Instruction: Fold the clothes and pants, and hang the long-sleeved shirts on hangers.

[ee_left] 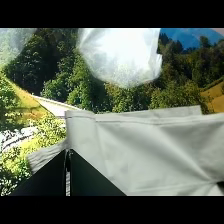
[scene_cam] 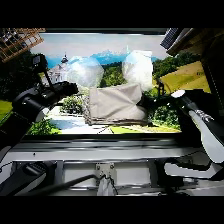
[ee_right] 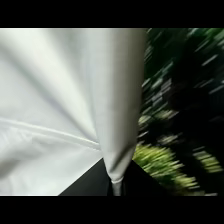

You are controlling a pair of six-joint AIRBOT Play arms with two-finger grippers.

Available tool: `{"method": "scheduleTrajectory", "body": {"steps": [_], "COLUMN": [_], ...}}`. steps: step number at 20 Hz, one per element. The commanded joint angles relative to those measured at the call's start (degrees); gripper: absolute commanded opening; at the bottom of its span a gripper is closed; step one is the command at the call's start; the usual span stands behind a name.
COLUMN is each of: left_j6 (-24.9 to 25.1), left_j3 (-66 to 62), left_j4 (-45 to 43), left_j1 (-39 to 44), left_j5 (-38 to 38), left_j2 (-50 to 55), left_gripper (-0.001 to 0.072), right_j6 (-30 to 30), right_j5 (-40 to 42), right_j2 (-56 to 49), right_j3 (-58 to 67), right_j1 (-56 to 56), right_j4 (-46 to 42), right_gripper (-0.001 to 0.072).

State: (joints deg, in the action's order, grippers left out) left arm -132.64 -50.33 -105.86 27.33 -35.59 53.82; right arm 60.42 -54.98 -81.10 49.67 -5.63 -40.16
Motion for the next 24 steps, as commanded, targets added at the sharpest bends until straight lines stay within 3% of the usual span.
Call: {"method": "scheduleTrajectory", "body": {"steps": [1,11,16,24], "left_j6": [0.02,0.02,0.02,0.02], "left_j3": [-0.07,-0.07,-0.07,-0.07], "left_j4": [0.00,0.00,0.00,0.00], "left_j1": [-0.04,-0.04,-0.04,-0.04], "left_j5": [0.02,0.02,0.02,0.02], "left_j2": [0.02,0.04,0.04,0.04], "left_gripper": [0.0022,0.0022,0.0022,0.0022], "right_j6": [8.68,26.56,34.60,35.69], "right_j5": [-3.32,-10.88,-20.33,-40.50], "right_j2": [1.18,1.60,2.32,5.42], "right_j3": [8.31,38.03,49.37,48.76], "right_j1": [-3.96,-24.28,-33.83,-43.19], "right_j4": [-12.61,-20.96,-22.73,-30.64], "right_gripper": [0.0018,0.0014,0.0014,0.0013]}}
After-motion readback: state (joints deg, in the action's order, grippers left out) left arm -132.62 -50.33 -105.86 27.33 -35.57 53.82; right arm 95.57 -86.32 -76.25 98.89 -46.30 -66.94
